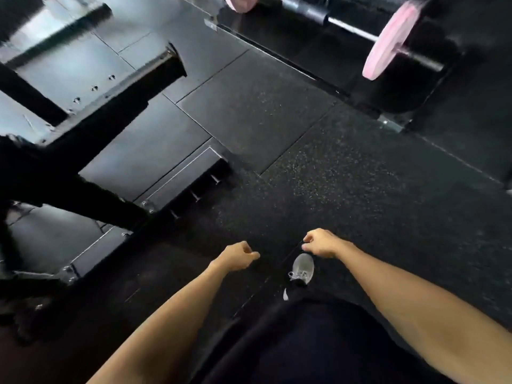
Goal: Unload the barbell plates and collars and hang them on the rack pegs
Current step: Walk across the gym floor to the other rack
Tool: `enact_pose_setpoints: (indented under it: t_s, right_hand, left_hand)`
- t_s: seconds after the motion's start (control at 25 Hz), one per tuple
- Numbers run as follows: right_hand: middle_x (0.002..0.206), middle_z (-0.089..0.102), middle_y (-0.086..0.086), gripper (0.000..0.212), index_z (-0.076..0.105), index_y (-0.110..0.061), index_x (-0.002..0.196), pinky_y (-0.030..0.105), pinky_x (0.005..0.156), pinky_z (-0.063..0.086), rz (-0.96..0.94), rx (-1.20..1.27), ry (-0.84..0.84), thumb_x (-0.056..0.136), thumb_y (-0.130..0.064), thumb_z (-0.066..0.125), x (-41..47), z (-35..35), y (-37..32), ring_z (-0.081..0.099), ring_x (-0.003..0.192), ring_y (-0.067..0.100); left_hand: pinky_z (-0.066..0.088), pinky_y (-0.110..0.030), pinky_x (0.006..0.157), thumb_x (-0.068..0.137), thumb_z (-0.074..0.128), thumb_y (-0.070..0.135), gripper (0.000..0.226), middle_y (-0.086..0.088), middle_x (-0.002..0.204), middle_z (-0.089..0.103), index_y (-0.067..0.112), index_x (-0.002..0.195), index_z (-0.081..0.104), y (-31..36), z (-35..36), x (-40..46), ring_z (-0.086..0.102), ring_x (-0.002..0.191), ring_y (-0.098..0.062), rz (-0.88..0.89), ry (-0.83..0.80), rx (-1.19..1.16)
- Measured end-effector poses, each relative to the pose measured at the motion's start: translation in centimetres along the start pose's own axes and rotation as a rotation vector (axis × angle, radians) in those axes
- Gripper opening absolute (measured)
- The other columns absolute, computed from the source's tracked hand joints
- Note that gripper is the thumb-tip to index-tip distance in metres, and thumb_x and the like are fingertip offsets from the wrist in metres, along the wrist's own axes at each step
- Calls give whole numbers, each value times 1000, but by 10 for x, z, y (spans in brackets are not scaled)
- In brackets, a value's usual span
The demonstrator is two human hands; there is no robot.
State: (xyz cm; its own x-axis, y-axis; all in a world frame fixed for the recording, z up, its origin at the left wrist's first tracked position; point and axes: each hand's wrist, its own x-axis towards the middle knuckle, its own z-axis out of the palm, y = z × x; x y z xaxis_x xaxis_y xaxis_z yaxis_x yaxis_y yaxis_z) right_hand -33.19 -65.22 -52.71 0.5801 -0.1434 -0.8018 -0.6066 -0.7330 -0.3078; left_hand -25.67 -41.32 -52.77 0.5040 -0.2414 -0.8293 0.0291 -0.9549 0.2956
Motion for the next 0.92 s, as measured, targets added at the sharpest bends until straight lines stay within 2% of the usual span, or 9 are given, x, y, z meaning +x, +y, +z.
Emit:
enact_pose_setpoints:
  t_s: [0.12,0.24,0.36,0.52,0.68,0.84,0.92]
  right_hand:
    - [124,64,7,35,64,-15,119,32,93,47,69,8,-58,90,-32,60,9,-17,60,59,113,24]
    - [129,61,6,37,63,-19,121,34,99,44,132,38,-103,89,-36,61,20,-44,98,56,119,24]
    - [125,63,4,32,65,-22,116,35,100,44,152,87,-110,88,-37,61,42,-75,114,57,116,23]
    - [119,64,1,30,65,-21,115,34,100,43,128,115,-120,89,-36,60,88,-132,108,57,114,23]
    - [124,63,2,30,65,-25,112,41,103,42,108,92,-125,86,-40,61,147,-197,89,57,114,23]
    - [128,60,3,36,63,-26,116,43,104,42,115,53,-107,85,-44,60,224,-297,63,55,117,24]
    - [124,62,4,34,64,-21,115,39,102,43,107,75,-61,87,-40,60,255,-361,44,56,114,24]
  left_hand:
    - [45,-28,85,93,54,50,46,-5,118,66,14,122,58,50,15,25,59,111,-23,-29,-65,80]
    - [45,-32,95,91,56,51,44,-7,123,63,16,118,60,89,11,43,57,116,-25,-37,-57,139]
    - [45,-33,96,90,57,51,41,-10,122,62,18,114,62,116,-10,65,55,115,-25,2,-18,150]
    - [43,-31,94,92,57,45,36,-9,121,64,17,114,62,151,-46,107,57,114,-25,5,15,106]
    - [39,-28,97,95,53,44,38,-7,129,62,17,121,60,187,-84,161,56,120,-24,-54,-11,-24]
    - [40,-30,100,97,48,47,46,-10,133,59,11,125,58,237,-168,240,53,123,-27,-60,-44,-39]
    - [42,-30,98,96,50,46,46,-10,133,59,10,124,58,266,-221,275,54,121,-27,-43,-65,8]
